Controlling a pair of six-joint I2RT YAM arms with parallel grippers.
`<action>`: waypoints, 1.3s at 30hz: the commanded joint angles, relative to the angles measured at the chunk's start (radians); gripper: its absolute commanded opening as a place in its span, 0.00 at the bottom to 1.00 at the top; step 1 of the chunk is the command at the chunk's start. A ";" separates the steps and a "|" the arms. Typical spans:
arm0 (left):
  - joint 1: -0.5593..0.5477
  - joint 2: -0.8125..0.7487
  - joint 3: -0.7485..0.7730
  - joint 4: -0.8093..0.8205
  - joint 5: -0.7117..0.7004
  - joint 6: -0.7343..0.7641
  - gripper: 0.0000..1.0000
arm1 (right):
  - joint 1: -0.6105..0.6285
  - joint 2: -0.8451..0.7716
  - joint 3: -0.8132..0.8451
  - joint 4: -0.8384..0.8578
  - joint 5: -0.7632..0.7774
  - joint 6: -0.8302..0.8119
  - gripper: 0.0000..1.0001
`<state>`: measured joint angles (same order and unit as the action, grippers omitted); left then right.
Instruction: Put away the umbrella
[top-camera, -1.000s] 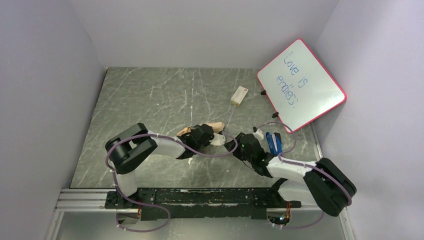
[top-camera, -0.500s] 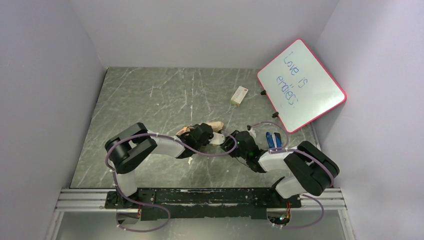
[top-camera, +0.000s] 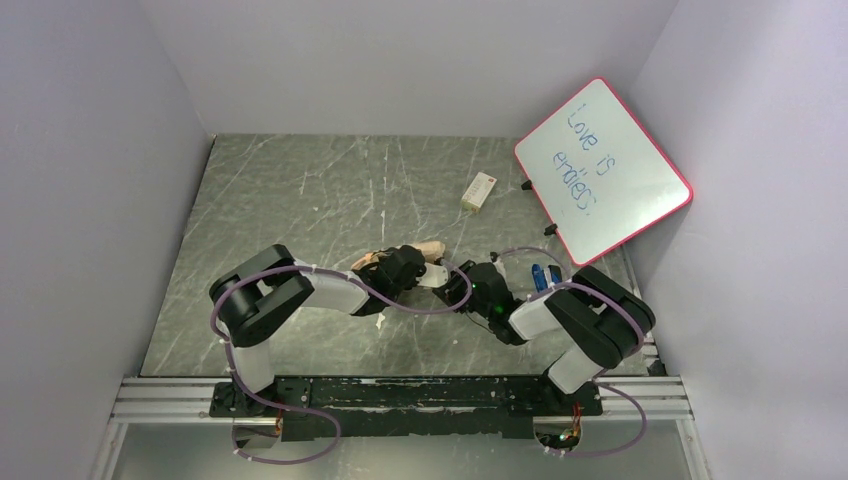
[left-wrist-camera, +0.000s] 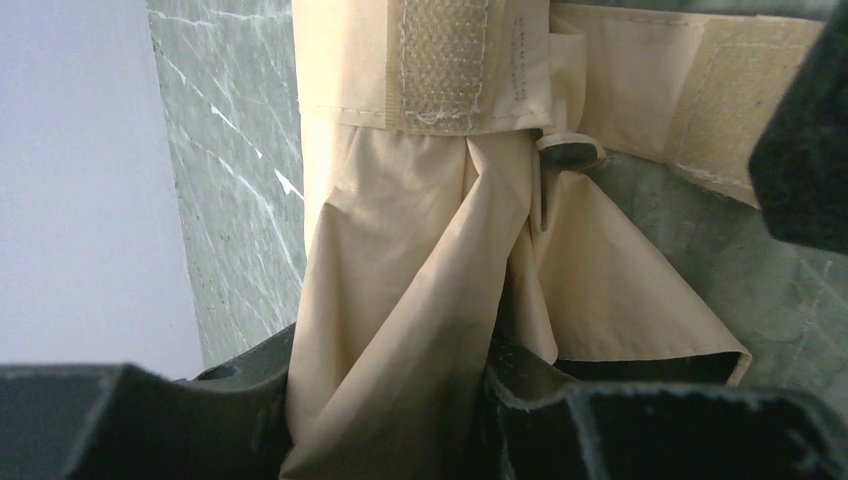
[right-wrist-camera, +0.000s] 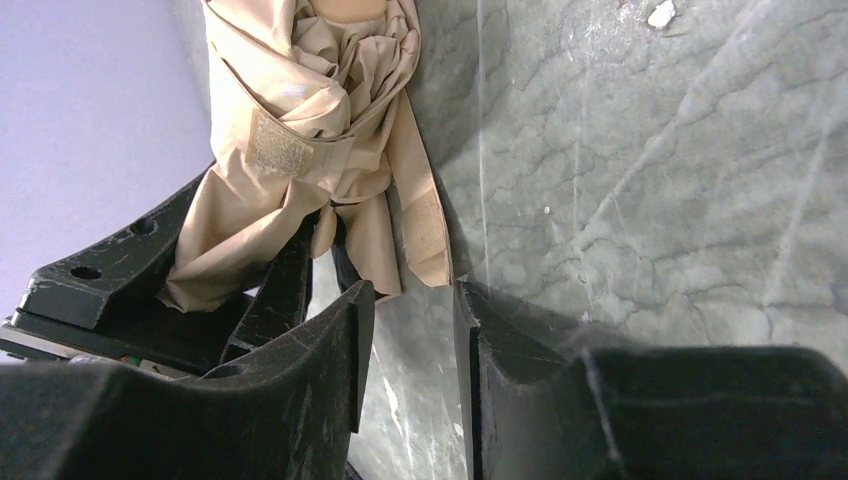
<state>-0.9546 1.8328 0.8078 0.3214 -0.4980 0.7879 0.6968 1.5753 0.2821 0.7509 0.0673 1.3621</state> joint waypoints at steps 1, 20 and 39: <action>-0.005 0.028 -0.035 -0.164 0.019 0.030 0.05 | -0.011 0.069 -0.023 -0.017 0.059 0.031 0.39; -0.005 0.023 -0.017 -0.208 0.059 0.024 0.05 | -0.015 0.014 -0.005 -0.157 0.118 -0.065 0.35; 0.034 0.022 0.074 -0.419 0.277 -0.052 0.05 | -0.014 0.065 -0.024 -0.110 0.007 -0.029 0.34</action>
<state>-0.9150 1.8175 0.9043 0.0925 -0.3813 0.7628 0.6819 1.6028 0.2821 0.7845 0.1005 1.3502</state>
